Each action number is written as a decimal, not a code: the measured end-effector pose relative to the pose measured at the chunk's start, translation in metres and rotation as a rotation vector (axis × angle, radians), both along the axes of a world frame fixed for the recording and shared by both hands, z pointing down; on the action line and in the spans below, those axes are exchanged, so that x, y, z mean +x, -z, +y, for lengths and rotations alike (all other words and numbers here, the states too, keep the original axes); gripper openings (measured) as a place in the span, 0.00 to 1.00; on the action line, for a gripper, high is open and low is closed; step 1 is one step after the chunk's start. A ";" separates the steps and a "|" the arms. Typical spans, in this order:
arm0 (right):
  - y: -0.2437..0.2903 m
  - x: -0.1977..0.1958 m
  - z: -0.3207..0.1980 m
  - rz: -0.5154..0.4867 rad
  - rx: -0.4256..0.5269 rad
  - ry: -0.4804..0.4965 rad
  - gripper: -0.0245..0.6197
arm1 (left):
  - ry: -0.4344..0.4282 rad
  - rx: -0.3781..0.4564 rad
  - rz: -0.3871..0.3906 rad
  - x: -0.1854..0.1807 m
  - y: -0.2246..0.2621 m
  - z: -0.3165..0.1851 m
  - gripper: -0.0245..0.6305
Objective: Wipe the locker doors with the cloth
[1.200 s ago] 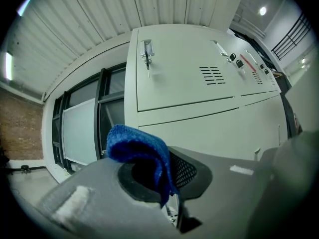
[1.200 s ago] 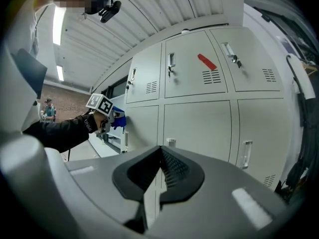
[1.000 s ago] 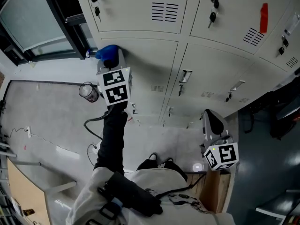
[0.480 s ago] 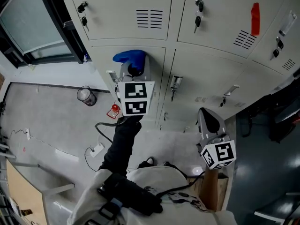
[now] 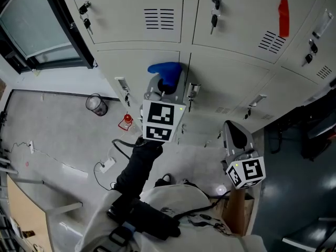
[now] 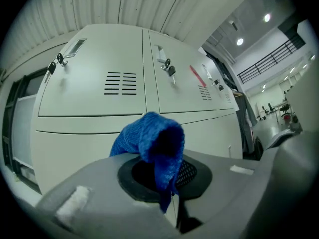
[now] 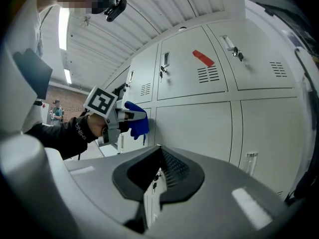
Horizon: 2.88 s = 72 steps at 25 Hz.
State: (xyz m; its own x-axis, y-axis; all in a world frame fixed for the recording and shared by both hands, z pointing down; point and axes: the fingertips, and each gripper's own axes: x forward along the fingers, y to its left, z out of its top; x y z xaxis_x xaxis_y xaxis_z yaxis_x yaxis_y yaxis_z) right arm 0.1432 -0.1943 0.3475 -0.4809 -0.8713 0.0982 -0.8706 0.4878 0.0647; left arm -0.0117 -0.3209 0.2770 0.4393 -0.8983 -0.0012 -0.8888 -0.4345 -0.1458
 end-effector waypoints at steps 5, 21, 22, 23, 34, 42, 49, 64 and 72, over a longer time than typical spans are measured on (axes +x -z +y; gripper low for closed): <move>-0.011 -0.004 -0.010 -0.019 -0.028 0.024 0.04 | -0.054 -0.022 0.002 0.009 -0.008 0.021 0.07; -0.010 -0.005 -0.021 -0.001 -0.027 0.019 0.04 | 0.074 -0.115 -0.021 -0.061 -0.059 -0.030 0.07; -0.008 -0.004 -0.021 0.003 -0.014 0.010 0.04 | 0.092 -0.120 -0.020 -0.070 -0.061 -0.031 0.07; -0.004 -0.003 -0.022 0.008 0.003 -0.001 0.04 | 0.111 -0.124 -0.021 -0.079 -0.063 -0.032 0.07; 0.002 0.000 -0.032 0.052 0.042 -0.047 0.04 | 0.333 -0.191 -0.011 -0.193 -0.082 -0.037 0.07; 0.008 -0.018 -0.038 0.044 0.055 -0.018 0.04 | 0.416 -0.199 0.043 -0.233 -0.092 -0.017 0.07; -0.005 -0.034 -0.036 0.055 0.024 0.008 0.04 | 0.254 -0.203 0.018 -0.150 -0.106 0.005 0.07; -0.012 -0.021 -0.029 0.081 0.001 -0.031 0.04 | 0.032 -0.231 -0.087 -0.043 -0.149 -0.028 0.07; -0.018 -0.015 -0.033 0.063 -0.013 -0.036 0.04 | 0.194 -0.276 -0.088 -0.130 -0.161 -0.034 0.07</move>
State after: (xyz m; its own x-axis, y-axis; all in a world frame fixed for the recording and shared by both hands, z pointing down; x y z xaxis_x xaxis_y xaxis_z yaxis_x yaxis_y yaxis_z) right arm 0.1279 -0.2278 0.3657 -0.4416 -0.8864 0.1390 -0.8820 0.4573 0.1136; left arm -0.1415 -0.3552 0.4382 0.2477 -0.9264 0.2837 -0.9480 -0.2922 -0.1265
